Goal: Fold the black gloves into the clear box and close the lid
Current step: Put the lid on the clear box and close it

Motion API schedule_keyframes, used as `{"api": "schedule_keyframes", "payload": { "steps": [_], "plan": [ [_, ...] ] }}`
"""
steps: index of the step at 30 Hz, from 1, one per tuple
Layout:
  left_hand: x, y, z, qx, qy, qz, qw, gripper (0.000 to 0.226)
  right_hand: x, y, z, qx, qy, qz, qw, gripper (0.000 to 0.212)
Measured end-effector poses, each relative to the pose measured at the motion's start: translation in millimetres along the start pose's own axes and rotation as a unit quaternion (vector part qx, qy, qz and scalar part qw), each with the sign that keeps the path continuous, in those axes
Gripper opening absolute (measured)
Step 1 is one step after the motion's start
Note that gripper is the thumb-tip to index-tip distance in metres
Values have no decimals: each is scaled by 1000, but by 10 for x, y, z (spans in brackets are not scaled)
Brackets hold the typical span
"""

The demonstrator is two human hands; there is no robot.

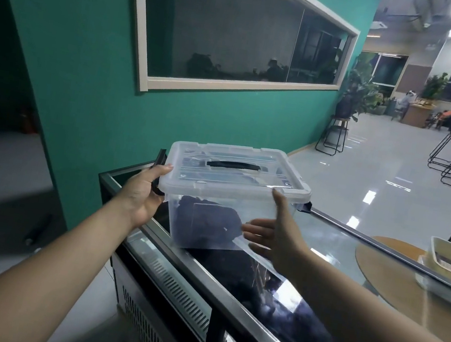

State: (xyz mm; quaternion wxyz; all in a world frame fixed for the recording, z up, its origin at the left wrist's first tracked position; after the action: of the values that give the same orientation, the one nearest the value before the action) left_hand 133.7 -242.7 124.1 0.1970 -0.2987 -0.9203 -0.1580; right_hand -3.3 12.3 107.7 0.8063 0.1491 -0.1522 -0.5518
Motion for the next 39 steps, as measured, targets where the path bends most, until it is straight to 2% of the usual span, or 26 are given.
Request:
{"api": "schedule_keyframes", "payload": {
  "steps": [3, 10, 13, 16, 19, 27, 30, 34, 39],
  "plan": [
    [15, -9, -12, 3, -16, 0, 1000, 42, -388, -113, 82, -24, 6, -63, 998, 100],
    [42, -67, -22, 12, -60, -9, 998, 24, -756, -354, 485, -72, 19, -137, 988, 93],
    [49, -93, -31, 11, -65, -12, 998, 28, -807, -506, 584, -56, 19, -130, 990, 89],
    [52, -123, -34, 7, -80, -9, 997, 42, -791, -642, 631, -36, 30, -93, 995, 90],
    [64, -154, -33, 6, -99, -12, 995, 46, -714, -702, 676, -44, 39, -68, 996, 86],
    [82, -209, -119, -6, -168, -12, 986, 50, -557, -758, 757, -142, 73, -125, 979, 56],
    [115, -207, -144, -3, -182, -24, 983, 68, -548, -754, 795, -178, 84, -147, 969, 44],
    [188, -158, -156, 8, -197, -29, 980, 81, -509, -773, 866, -170, 75, -129, 974, 49],
    [275, -84, -145, 12, -182, -25, 983, 86, -431, -813, 970, -140, 114, -97, 979, 34]
  ]
}}
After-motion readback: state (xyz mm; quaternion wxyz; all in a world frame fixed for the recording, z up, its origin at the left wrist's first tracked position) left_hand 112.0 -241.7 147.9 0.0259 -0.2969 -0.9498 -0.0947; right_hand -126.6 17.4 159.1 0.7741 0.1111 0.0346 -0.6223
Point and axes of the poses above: each hand's wrist, its own y-axis away from the middle knuckle, its own x-axis out of the palm, z = x × y, the point moved 1 cm from there along -y, towards the middle knuckle, and after that the axes turned 11 degrees about -z, right-handed, at the moved point
